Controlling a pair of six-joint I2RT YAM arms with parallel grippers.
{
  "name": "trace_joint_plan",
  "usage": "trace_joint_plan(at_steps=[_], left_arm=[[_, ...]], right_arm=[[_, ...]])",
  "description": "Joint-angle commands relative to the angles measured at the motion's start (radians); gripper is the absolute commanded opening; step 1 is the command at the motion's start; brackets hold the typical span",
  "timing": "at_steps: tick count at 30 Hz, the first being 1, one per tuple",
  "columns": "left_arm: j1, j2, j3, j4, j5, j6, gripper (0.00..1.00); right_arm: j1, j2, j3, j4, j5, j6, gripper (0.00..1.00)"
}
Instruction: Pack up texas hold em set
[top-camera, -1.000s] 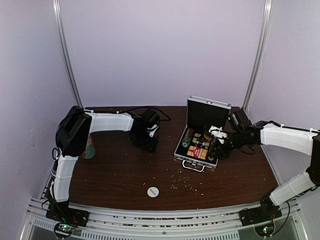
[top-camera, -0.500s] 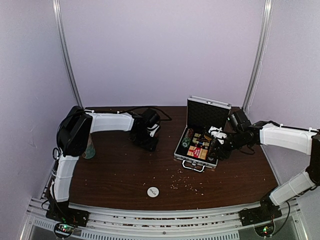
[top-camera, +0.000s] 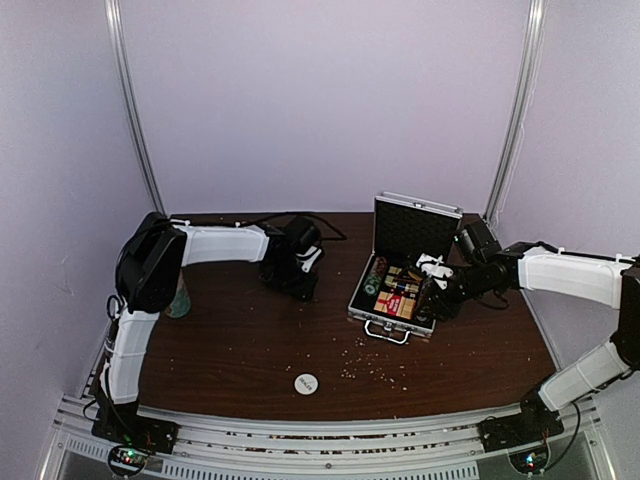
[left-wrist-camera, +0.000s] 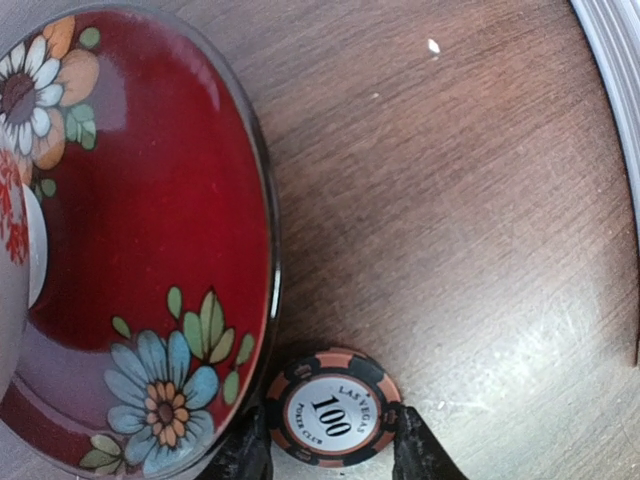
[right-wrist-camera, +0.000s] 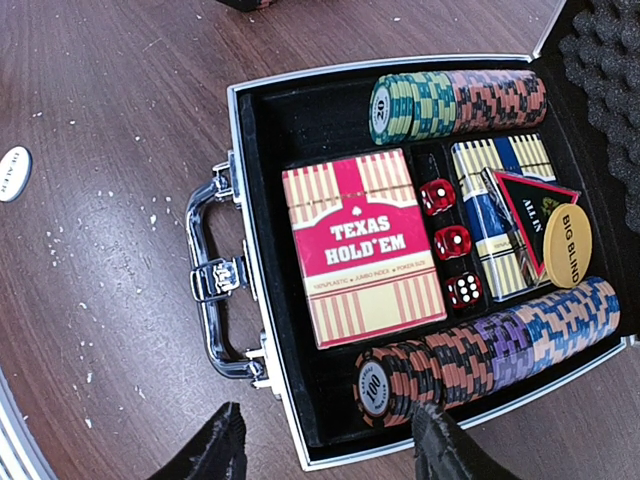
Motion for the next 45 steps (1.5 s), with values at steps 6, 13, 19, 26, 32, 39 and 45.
trace_joint_plan(at_steps=[6,13,19,26,32,39,45], left_arm=[[-0.076,-0.097,0.003,0.032,0.013,0.041,0.32],[-0.185,-0.178,-0.034,0.156,0.019,0.119,0.32],[-0.286,-0.170,-0.053,0.352,0.078,0.250,0.33],[-0.317,-0.050,0.059,0.466,0.166,0.324,0.33],[-0.330,0.052,0.171,0.509,0.221,0.314,0.33],[-0.338,0.137,0.212,0.560,0.251,0.290,0.34],[-0.339,0.195,0.257,0.584,0.262,0.276,0.34]], right_arm=[[-0.046,-0.015,0.018,0.014,-0.010,0.028,0.57],[-0.132,-0.032,0.033,0.008,-0.025,0.065,0.57],[-0.206,-0.065,0.023,0.028,0.005,0.104,0.57],[-0.254,-0.085,0.010,0.067,0.025,0.136,0.57],[-0.260,-0.087,0.000,0.079,0.024,0.130,0.58],[-0.261,-0.087,0.004,0.085,0.032,0.128,0.58],[-0.263,-0.085,-0.005,0.084,0.033,0.124,0.58]])
